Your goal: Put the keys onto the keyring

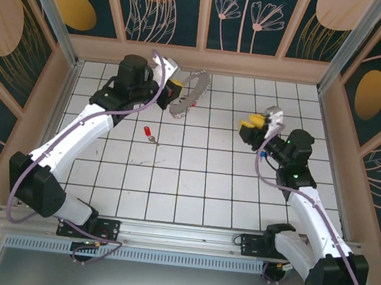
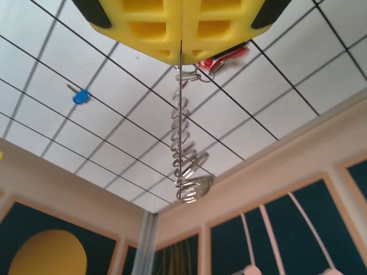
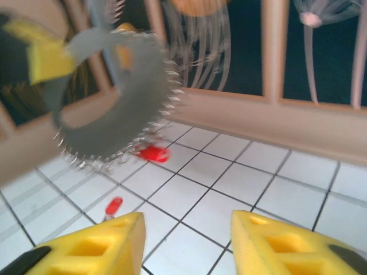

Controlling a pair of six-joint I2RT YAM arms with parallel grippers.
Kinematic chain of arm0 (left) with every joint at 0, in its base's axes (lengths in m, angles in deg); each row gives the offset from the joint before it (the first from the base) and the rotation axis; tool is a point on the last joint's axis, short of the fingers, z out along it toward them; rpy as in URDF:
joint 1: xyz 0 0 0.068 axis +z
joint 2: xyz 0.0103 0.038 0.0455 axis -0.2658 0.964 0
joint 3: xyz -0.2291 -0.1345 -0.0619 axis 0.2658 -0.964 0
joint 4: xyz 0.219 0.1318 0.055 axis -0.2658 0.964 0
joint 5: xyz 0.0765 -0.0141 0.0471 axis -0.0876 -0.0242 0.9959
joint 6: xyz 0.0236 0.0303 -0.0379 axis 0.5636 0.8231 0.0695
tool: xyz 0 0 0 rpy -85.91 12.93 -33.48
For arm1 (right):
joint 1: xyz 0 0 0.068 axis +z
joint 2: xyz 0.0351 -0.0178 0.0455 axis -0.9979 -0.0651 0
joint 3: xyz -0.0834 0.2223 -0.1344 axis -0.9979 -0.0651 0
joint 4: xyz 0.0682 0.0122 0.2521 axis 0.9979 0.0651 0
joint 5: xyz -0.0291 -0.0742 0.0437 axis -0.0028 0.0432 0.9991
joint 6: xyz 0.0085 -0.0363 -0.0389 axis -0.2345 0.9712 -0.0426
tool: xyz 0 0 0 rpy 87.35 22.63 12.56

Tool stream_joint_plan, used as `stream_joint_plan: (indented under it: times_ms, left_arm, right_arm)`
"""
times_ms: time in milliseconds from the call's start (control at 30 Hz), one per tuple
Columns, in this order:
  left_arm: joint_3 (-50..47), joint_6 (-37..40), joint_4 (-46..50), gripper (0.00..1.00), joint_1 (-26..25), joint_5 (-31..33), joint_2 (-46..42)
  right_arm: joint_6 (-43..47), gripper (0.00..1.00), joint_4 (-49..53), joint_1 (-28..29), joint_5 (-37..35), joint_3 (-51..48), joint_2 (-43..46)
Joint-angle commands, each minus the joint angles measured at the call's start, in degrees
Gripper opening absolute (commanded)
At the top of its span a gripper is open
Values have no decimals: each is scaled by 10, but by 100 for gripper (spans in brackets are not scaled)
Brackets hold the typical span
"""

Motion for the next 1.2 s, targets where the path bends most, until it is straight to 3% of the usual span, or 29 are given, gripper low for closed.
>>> stream_joint_plan:
  times_ms: [0,200,400,500,800,1167]
  left_arm:
    - [18,-13,36,0,-8,-83,-14]
    - [113,-41,98,0,-11,-158,23]
    - [167,-31,138,0,-34,-118,34]
    - [174,-27,137,0,-40,-99,31]
    - [190,-25,131,0,-49,-71,38]
    - [232,-31,156,0,-78,-78,55]
  right_arm:
    - [140,29,-60,58,8,-32,12]
    - [168,19,-162,136,-63,-80,14]
    - [152,26,-246,190,-126,-114,13]
    - [143,31,-259,195,-127,-116,3]
    - [151,33,-257,196,-118,-103,2]
    - [129,29,-290,226,-137,-114,16]
